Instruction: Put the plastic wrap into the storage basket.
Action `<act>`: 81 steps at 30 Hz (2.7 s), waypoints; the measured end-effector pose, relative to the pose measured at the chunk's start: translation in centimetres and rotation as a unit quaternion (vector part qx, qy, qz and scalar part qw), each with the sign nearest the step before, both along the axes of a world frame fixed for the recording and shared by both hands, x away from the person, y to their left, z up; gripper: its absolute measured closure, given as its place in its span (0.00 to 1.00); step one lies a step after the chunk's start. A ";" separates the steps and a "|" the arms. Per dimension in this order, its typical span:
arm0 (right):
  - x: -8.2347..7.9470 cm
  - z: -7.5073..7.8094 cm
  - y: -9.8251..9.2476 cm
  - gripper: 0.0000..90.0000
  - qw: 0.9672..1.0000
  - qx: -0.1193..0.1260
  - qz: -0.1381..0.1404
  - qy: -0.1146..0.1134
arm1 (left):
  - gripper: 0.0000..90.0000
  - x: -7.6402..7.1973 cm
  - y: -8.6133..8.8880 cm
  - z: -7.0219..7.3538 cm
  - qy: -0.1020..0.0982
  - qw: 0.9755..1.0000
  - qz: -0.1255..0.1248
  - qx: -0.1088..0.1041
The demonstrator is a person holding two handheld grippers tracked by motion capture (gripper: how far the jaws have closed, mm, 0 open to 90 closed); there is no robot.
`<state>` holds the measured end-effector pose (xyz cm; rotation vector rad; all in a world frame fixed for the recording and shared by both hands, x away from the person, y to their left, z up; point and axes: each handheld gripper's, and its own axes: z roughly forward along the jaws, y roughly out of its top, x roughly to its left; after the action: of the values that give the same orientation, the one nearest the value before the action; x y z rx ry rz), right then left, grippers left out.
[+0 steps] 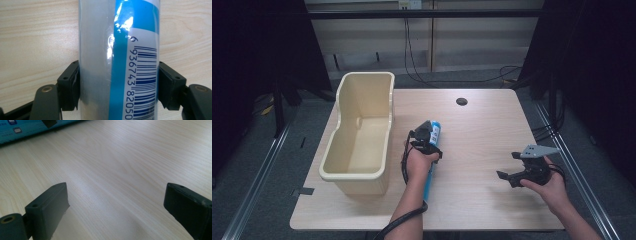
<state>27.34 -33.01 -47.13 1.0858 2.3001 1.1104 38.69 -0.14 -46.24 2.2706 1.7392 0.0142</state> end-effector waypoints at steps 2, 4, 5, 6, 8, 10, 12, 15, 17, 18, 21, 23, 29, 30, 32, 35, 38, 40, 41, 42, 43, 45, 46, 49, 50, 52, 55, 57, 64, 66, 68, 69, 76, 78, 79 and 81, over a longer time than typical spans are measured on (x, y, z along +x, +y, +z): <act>0.0 0.0 0.0 0.06 1.000 -0.001 -0.002 -0.001 | 0.35 0.0 0.0 0.0 0.000 1.000 0.001 0.001; 0.1 0.0 -0.1 0.06 1.000 0.002 -0.003 0.000 | 0.36 0.0 -0.1 0.1 0.004 1.000 0.001 0.006; 0.1 0.0 -0.1 0.06 1.000 0.002 -0.003 0.000 | 0.36 0.0 -0.2 0.1 0.008 1.000 0.001 0.006; 0.1 0.0 -0.1 0.06 1.000 0.004 -0.001 0.001 | 0.36 0.2 -0.1 0.1 0.011 1.000 -0.004 0.001; 0.1 0.0 -0.2 0.06 1.000 0.004 0.000 0.001 | 0.36 0.2 0.0 0.2 0.033 0.999 0.003 -0.004; 0.1 -0.1 -0.2 0.06 1.000 0.003 -0.003 -0.001 | 0.36 0.2 0.1 0.3 0.028 1.000 -0.006 -0.002; 0.1 -0.1 -0.2 0.06 1.000 0.004 -0.002 -0.001 | 0.36 0.2 0.2 0.4 0.030 1.000 -0.008 -0.002; 0.1 0.0 -0.2 0.06 1.000 0.005 -0.002 0.000 | 0.36 0.2 0.7 1.0 0.040 0.999 -0.002 -0.005; 0.1 0.0 -0.2 0.06 1.000 0.006 -0.006 -0.001 | 0.36 0.2 0.8 1.4 0.039 0.999 -0.003 -0.006; 0.1 0.1 -0.3 0.06 1.000 0.007 -0.004 -0.001 | 0.36 0.1 0.9 1.7 0.038 0.999 -0.002 -0.002; 0.1 0.1 -0.2 0.06 1.000 0.007 -0.003 -0.002 | 0.36 0.3 1.2 2.3 0.044 0.999 0.002 -0.009; 0.1 0.0 -0.2 0.06 1.000 0.006 0.001 -0.001 | 0.36 0.4 1.4 2.4 0.046 0.999 0.000 -0.014; -0.3 -0.1 -0.5 0.06 1.000 0.004 -0.006 0.000 | 0.36 0.6 1.5 3.3 0.051 0.999 -0.011 -0.008; -0.3 0.0 -0.6 0.06 1.000 0.005 -0.007 -0.001 | 0.36 0.6 1.5 3.5 0.053 0.998 -0.012 -0.010; -0.4 0.0 -0.6 0.06 1.000 0.006 -0.009 -0.003 | 0.36 0.6 1.3 4.0 0.053 0.998 -0.012 -0.012; -0.4 0.1 -0.5 0.04 1.000 0.010 -0.008 -0.004 | 0.36 0.5 1.2 5.0 0.049 0.999 -0.014 -0.013; -0.3 0.0 -0.4 0.03 1.000 0.014 -0.011 -0.003 | 0.36 0.6 1.5 6.1 0.048 0.999 -0.009 -0.025; -0.3 0.0 -0.4 0.02 1.000 0.017 -0.012 -0.006 | 0.36 0.6 1.6 6.7 0.045 0.999 -0.009 -0.023; -0.3 0.0 -0.4 0.02 1.000 0.018 -0.012 -0.006 | 0.36 0.7 1.7 7.1 0.048 0.999 -0.016 -0.019; -0.2 0.0 -0.4 0.02 1.000 0.016 -0.013 -0.006 | 0.36 0.7 1.8 7.3 0.049 0.998 -0.019 -0.019; -0.3 -0.1 -0.4 0.02 1.000 0.014 -0.015 -0.004 | 0.36 0.7 1.8 7.5 0.049 0.998 -0.020 -0.018; -0.3 -0.2 -0.4 0.02 1.000 0.013 -0.013 -0.002 | 0.36 0.7 2.0 7.9 0.052 0.998 -0.016 -0.023; -0.4 -0.2 -0.4 0.02 1.000 0.012 -0.009 -0.001 | 0.36 0.7 2.1 8.0 0.051 0.998 -0.018 -0.021; -0.4 -0.2 -0.5 0.02 1.000 0.009 -0.009 -0.002 | 0.36 0.8 2.3 8.7 0.051 0.998 -0.025 -0.024; -0.4 -0.2 -0.5 0.02 1.000 0.009 -0.009 -0.002 | 0.36 0.8 2.3 8.7 0.051 0.998 -0.025 -0.024; -0.5 -0.2 -0.6 0.02 1.000 0.008 -0.011 -0.001 | 0.36 0.8 2.4 9.1 0.052 0.998 -0.024 -0.024; -0.6 -0.2 -0.7 0.02 1.000 0.006 -0.011 0.000 | 0.36 0.9 2.4 9.9 0.047 0.998 -0.025 -0.022; -0.7 -0.2 -0.7 0.02 1.000 0.007 -0.011 0.000 | 0.36 0.9 2.5 10.4 0.047 0.998 -0.025 -0.028; -0.6 -0.3 -0.7 0.02 1.000 0.003 -0.004 0.001 | 0.36 0.9 2.7 12.0 0.046 0.998 -0.027 -0.034; -0.6 -0.4 -0.6 0.02 1.000 0.003 0.000 0.004 | 0.36 0.9 2.9 12.4 0.046 0.998 -0.026 -0.033; -0.6 -0.4 -0.5 0.02 1.000 0.000 0.001 0.004 | 0.36 0.9 3.1 12.9 0.043 0.998 -0.026 -0.032; -0.6 -0.4 -0.5 0.02 1.000 0.000 0.001 0.004 | 0.36 0.9 3.1 12.9 0.043 0.998 -0.026 -0.032; -0.5 -0.3 -0.6 0.02 1.000 0.001 -0.003 -0.001 | 0.36 0.9 3.9 13.5 0.047 0.998 -0.018 -0.037; -0.5 -0.4 -0.6 0.02 1.000 0.003 -0.002 0.002 | 0.36 0.8 4.1 13.5 0.047 0.998 -0.015 -0.040; -0.4 -0.3 -0.5 0.02 1.000 0.005 0.000 0.005 | 0.36 0.8 4.1 13.6 0.048 0.998 -0.018 -0.038; -0.3 -0.3 -0.5 0.02 1.000 0.004 0.001 0.001 | 0.36 0.8 4.3 13.8 0.046 0.998 -0.016 -0.038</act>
<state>27.04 -33.49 -47.46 1.0886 2.3004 1.1202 39.45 4.17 -32.39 2.2766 1.7167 -0.1623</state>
